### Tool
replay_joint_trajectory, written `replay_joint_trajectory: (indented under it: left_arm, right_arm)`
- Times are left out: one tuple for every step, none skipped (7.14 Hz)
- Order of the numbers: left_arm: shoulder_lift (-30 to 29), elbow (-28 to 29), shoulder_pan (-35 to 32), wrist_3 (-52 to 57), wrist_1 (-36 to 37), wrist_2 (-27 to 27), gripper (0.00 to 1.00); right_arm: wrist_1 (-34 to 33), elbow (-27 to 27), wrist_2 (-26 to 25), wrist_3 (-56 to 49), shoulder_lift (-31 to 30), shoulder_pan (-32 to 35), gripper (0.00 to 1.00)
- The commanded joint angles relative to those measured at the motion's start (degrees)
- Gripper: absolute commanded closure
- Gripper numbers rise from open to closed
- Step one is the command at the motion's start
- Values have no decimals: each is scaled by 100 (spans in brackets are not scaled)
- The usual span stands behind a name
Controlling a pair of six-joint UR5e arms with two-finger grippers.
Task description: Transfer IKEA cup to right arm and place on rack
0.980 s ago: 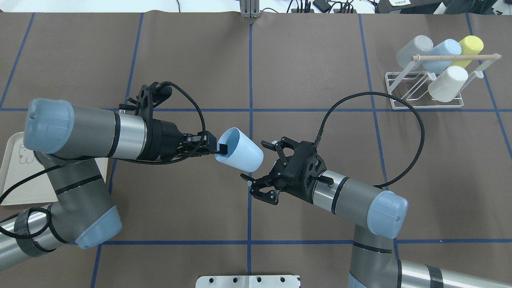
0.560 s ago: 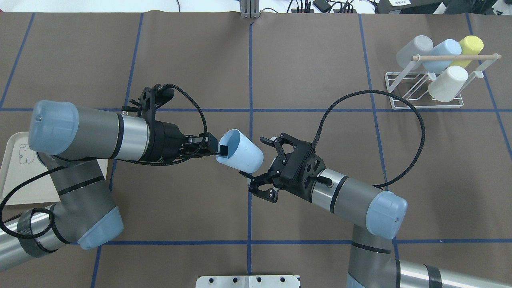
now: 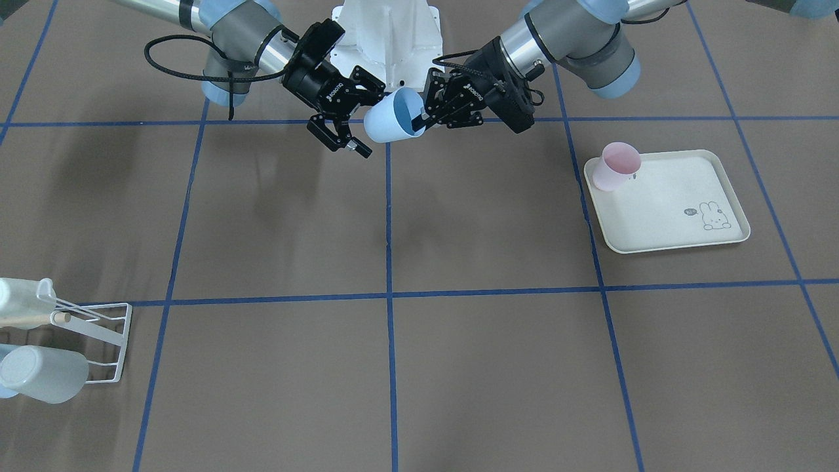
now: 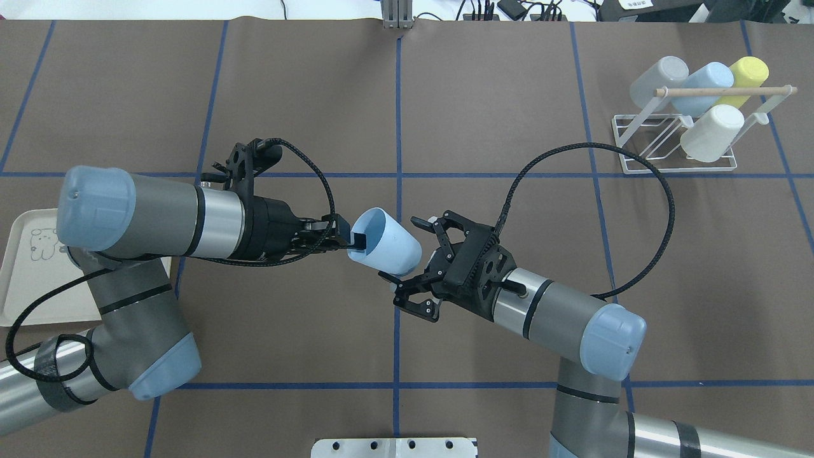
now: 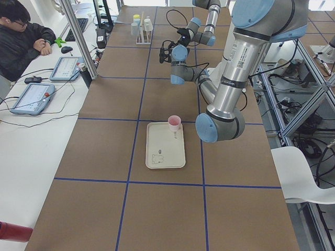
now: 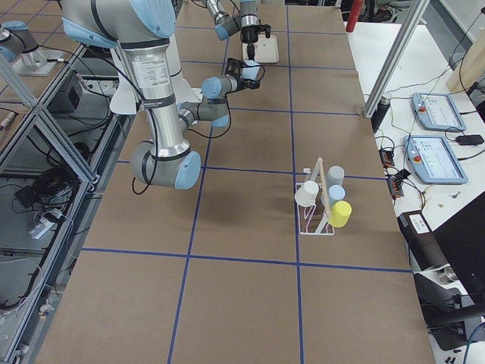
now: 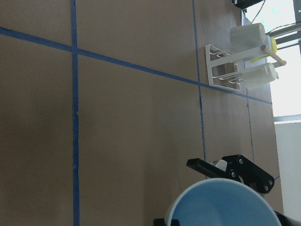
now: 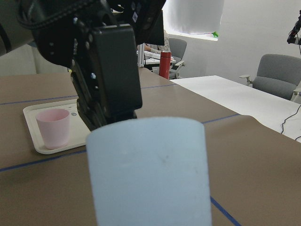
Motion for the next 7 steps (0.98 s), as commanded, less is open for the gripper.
replay_joint_trajectory:
  left_arm:
    - [-56,76,6,0,0,8,100]
    - [-82,102,6,9,0,8,100]
    - [-83,102,6,9,0,8,100]
    - [-83,102,6,9,0,8,100]
    - [-91,111,6,9,0,8,100]
    - [-161,111,6,26,0,8,66]
    - [-188,94,-3,26,0,95,1]
  right_arm:
    - [0,-3,-41,-20,4,-30,4]
    - [0,-3,-77,-28,4,-30,9]
    - [0,-3,-77,-28,4,-30,20]
    - [0,-3,-77,-37,4,-30,34]
    - [0,-3,-77,-37,-4,-12,60]
    - [0,-11,-77,-46,-4,-12,78]
    - [-9,-12,-77,-55,-30,-3,90]
